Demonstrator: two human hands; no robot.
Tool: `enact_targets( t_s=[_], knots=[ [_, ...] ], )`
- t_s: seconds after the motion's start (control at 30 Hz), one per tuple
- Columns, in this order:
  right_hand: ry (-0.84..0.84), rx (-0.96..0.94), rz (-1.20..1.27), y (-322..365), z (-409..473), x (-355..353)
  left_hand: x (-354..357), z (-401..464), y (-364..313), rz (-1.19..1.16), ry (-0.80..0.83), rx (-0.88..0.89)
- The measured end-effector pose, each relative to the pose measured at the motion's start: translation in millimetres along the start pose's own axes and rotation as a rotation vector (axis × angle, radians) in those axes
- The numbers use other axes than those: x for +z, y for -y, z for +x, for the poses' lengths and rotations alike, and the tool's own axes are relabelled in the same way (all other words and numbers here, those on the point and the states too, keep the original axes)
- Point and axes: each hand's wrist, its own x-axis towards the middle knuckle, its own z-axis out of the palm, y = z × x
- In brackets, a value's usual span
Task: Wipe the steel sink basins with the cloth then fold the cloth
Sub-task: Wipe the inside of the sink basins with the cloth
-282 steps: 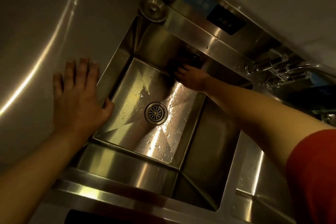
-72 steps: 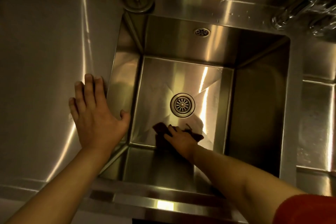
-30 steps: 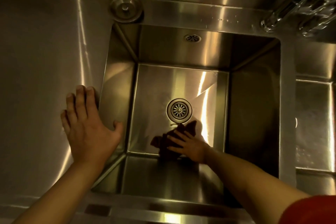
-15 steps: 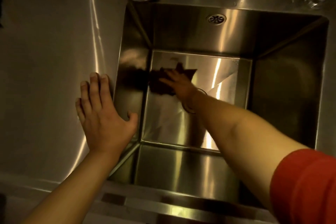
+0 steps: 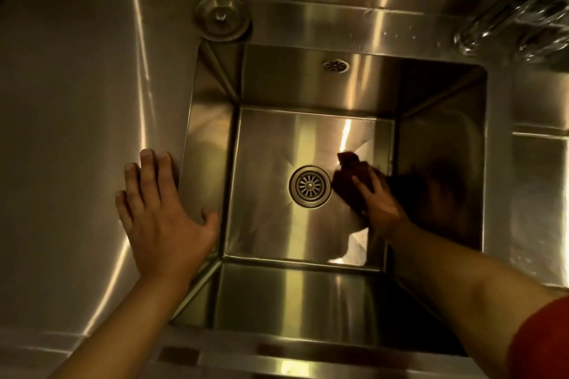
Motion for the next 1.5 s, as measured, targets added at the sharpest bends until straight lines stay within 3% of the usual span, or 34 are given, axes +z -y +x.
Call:
enact_targets(
  t_s=[0.13, 0.2, 0.3, 0.43, 0.53, 0.63, 0.8, 1.03, 1.13, 1.4, 1.5],
  knots=[
    [0.193, -0.054, -0.203, 26, -48, 26, 0, -1, -2, -0.018, -0.012, 0.002],
    [0.291, -0.279, -0.305, 33, -62, 37, 1, 0, -1, -0.011, -0.013, 0.002],
    [0.229, -0.698, -0.383, 54, -56, 55, 2, 0, 1, -0.008, -0.007, 0.0],
    [0.21, -0.845, -0.268, 141, -21, 67, 2, 0, 2, 0.002, -0.011, 0.0],
    [0.154, -0.762, -0.179, 208, 14, 63, 4, 1, 4, 0.0, -0.001, 0.006],
    [0.09, -0.666, -0.13, 226, 55, 38, 5, 0, 5, 0.002, -0.02, 0.014],
    [-0.102, -0.429, -0.006, 177, 108, -24, 4, 0, 5, -0.004, -0.004, 0.007],
    [-0.072, -0.049, -0.007, 46, 124, -72, 3, 2, 4, 0.004, 0.007, -0.006],
    [-0.123, 0.22, 0.094, 16, 109, -66, 4, 2, 5, -0.006, 0.008, -0.008],
    [-0.171, 0.602, 0.243, 32, 111, -53, 2, 1, 4, -0.024, 0.001, 0.014],
    [-0.142, 0.645, 0.191, 41, 101, -52, 3, 2, 5, -0.013, -0.004, 0.008]
  ],
)
